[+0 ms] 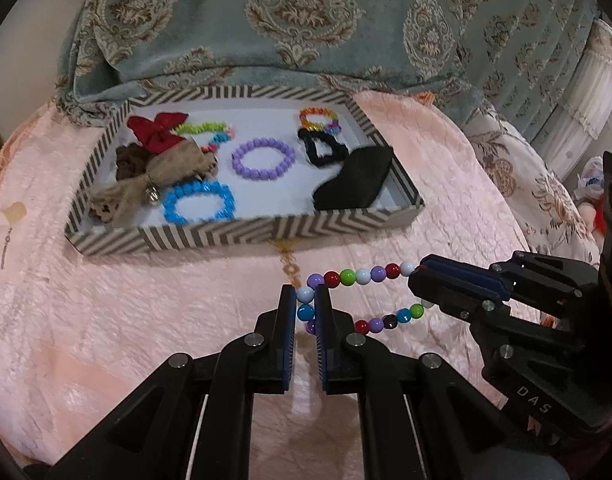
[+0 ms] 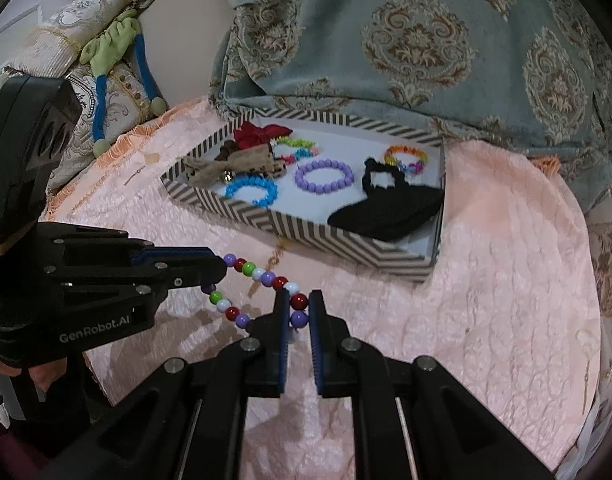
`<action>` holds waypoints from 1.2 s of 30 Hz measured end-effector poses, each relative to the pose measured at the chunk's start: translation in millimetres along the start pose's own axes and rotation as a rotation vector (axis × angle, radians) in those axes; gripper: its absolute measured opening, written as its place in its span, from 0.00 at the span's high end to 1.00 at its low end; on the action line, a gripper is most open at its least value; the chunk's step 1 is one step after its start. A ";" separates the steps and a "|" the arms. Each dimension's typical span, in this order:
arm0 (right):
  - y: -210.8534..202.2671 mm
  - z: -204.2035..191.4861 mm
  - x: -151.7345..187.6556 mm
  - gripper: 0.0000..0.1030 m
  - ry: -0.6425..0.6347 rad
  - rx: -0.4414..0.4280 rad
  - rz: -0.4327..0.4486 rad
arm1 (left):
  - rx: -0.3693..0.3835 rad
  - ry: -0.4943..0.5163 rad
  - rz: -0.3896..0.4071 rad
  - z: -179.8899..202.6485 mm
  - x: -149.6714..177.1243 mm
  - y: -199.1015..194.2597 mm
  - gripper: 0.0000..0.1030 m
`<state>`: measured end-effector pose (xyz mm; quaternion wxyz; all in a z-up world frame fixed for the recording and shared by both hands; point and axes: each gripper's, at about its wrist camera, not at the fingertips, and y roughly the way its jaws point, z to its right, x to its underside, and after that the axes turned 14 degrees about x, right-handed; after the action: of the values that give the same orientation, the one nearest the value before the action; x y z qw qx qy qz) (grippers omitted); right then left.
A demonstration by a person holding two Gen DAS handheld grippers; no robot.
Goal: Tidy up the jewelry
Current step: 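Lift the multicolor bracelet into the box with both tools and open them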
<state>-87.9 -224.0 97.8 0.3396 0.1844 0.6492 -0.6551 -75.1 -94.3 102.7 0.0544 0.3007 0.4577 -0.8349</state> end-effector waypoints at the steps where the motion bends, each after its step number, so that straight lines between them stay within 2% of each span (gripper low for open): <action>1: 0.3 -1.0 -2.8 0.91 -0.002 -0.001 0.004 | -0.002 0.000 0.005 -1.0 -2.6 -1.8 1.00; 9: 11.8 -5.3 -37.9 0.91 -0.012 -0.005 0.040 | -0.036 0.005 0.047 -14.5 -33.6 -11.9 1.00; 18: 39.0 1.2 -93.2 0.91 -0.010 0.014 0.070 | -0.055 0.001 0.060 -40.5 -88.3 6.3 1.00; 28: 121.0 25.2 -149.1 0.92 0.034 0.053 0.010 | -0.099 -0.013 -0.007 -76.1 -144.1 75.5 1.00; 36: 176.7 42.5 -164.6 0.92 0.046 0.079 -0.063 | -0.124 -0.022 -0.067 -94.0 -167.2 122.6 1.00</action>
<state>157.0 -218.6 85.8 0.2964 0.1920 0.6360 -0.6861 148.3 -120.7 67.7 0.0500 0.2722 0.5179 -0.8094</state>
